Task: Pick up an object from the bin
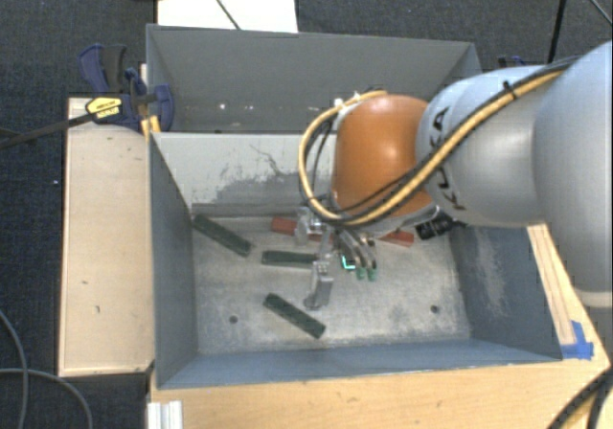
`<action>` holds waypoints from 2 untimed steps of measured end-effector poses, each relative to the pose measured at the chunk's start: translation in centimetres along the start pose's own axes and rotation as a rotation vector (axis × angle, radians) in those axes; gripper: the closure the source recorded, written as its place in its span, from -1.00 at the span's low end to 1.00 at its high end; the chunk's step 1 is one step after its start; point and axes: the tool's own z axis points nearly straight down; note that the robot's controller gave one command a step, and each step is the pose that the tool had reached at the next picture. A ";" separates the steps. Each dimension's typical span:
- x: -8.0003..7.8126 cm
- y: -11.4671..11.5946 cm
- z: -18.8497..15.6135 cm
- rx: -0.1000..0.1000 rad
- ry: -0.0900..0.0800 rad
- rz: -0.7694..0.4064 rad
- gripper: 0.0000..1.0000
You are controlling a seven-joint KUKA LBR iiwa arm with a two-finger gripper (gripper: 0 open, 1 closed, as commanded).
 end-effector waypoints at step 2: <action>-1.8 -0.5 3.5 -0.002 -0.013 0.039 -1.00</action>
Offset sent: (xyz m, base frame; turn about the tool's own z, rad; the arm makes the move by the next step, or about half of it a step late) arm 0.0221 -0.0088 -0.0591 0.0630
